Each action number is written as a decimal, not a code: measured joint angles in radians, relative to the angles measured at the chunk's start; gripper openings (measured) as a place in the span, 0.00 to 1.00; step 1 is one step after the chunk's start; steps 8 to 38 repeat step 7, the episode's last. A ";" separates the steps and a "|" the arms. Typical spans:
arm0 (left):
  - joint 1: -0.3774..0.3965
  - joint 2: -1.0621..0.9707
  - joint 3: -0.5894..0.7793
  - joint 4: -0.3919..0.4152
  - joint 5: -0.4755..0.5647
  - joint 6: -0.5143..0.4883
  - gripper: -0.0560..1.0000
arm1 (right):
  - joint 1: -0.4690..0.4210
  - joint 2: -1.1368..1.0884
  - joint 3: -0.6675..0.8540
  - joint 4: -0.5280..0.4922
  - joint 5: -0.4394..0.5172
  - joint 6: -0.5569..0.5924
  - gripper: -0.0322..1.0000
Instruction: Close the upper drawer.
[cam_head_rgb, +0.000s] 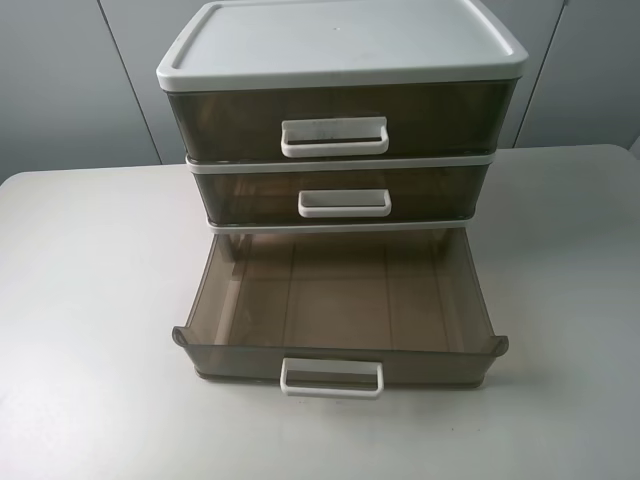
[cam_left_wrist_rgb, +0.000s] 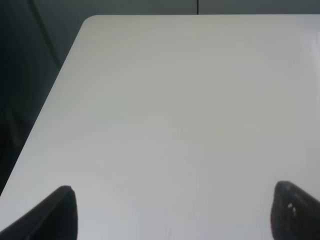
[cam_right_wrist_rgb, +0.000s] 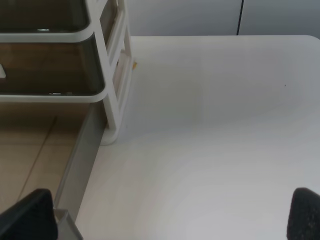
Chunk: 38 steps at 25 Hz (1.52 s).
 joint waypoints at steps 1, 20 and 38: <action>0.000 0.000 0.000 0.000 0.000 0.000 0.75 | 0.000 0.000 0.000 0.000 0.000 0.000 0.71; 0.000 0.000 0.000 0.000 0.000 0.000 0.75 | 0.000 0.000 0.000 0.000 0.000 0.000 0.71; 0.000 0.000 0.000 0.000 0.000 0.000 0.75 | 0.000 0.000 0.000 0.000 0.000 0.000 0.71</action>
